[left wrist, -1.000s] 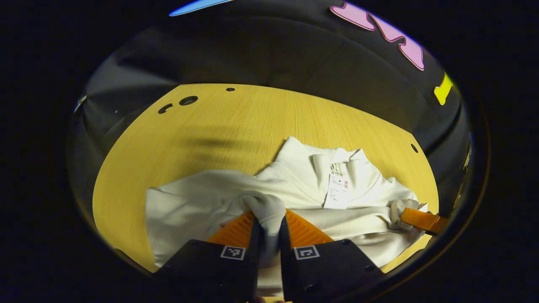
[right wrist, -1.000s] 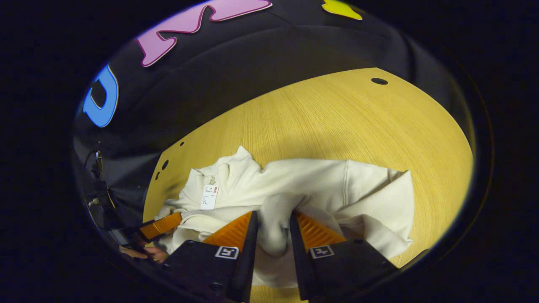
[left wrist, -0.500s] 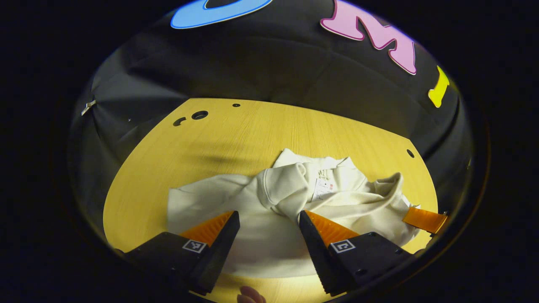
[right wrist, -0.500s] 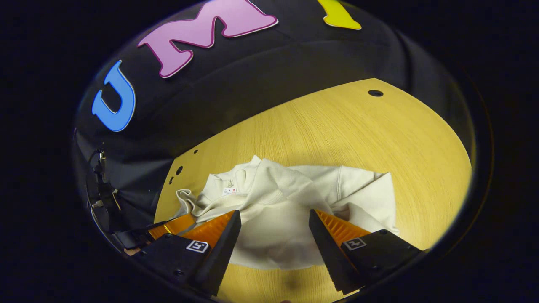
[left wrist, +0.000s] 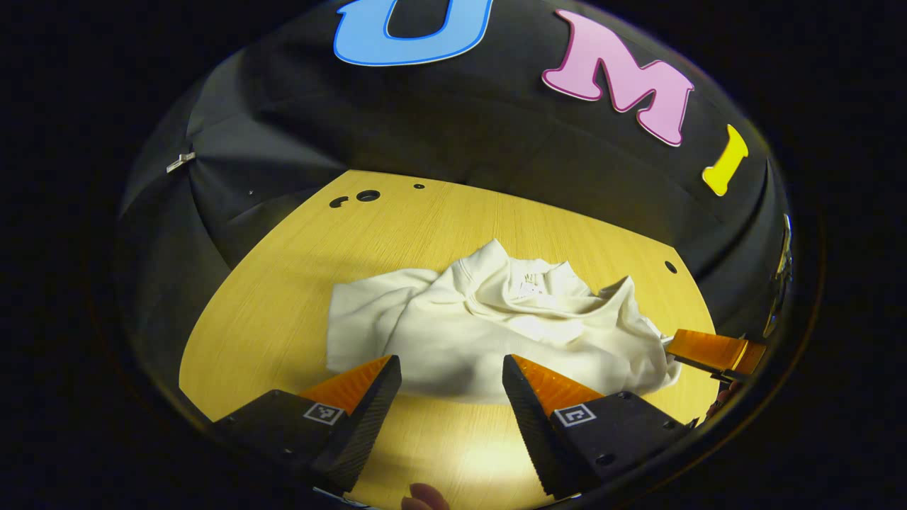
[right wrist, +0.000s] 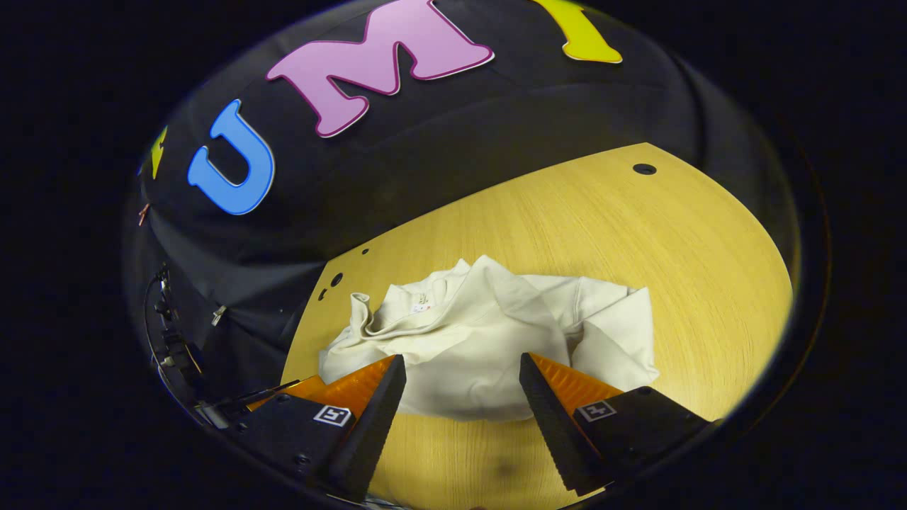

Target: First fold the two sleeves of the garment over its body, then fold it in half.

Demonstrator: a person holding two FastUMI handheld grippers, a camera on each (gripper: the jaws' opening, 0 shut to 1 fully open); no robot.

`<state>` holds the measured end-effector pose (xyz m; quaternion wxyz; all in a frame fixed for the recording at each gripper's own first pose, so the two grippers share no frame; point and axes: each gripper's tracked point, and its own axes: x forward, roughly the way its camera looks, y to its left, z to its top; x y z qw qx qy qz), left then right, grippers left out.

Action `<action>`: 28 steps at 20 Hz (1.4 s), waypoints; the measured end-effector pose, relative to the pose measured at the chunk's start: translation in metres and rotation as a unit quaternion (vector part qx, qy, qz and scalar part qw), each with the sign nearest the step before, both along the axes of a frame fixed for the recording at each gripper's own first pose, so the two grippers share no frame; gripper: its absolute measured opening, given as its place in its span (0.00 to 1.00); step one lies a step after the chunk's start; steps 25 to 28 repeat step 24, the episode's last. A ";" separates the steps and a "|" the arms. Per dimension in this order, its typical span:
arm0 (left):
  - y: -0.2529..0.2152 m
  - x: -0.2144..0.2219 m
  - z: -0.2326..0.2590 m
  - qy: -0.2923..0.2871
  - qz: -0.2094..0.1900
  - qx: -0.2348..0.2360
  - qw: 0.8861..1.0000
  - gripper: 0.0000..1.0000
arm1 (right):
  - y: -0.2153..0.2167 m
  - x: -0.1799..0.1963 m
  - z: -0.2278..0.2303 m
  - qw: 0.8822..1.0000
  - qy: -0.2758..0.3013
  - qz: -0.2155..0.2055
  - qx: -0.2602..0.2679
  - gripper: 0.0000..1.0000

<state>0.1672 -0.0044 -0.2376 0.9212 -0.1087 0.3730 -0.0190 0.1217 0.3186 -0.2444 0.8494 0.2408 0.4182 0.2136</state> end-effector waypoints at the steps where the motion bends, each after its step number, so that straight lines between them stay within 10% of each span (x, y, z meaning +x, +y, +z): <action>1: -0.001 -0.006 0.002 0.000 -0.005 0.006 1.000 0.87 | 0.001 -0.002 0.003 1.000 -0.002 0.006 0.003 0.99; 28: -0.030 -0.063 0.016 -0.012 -0.045 0.029 0.998 0.92 | -0.013 -0.040 0.014 0.999 -0.016 0.039 -0.001 0.98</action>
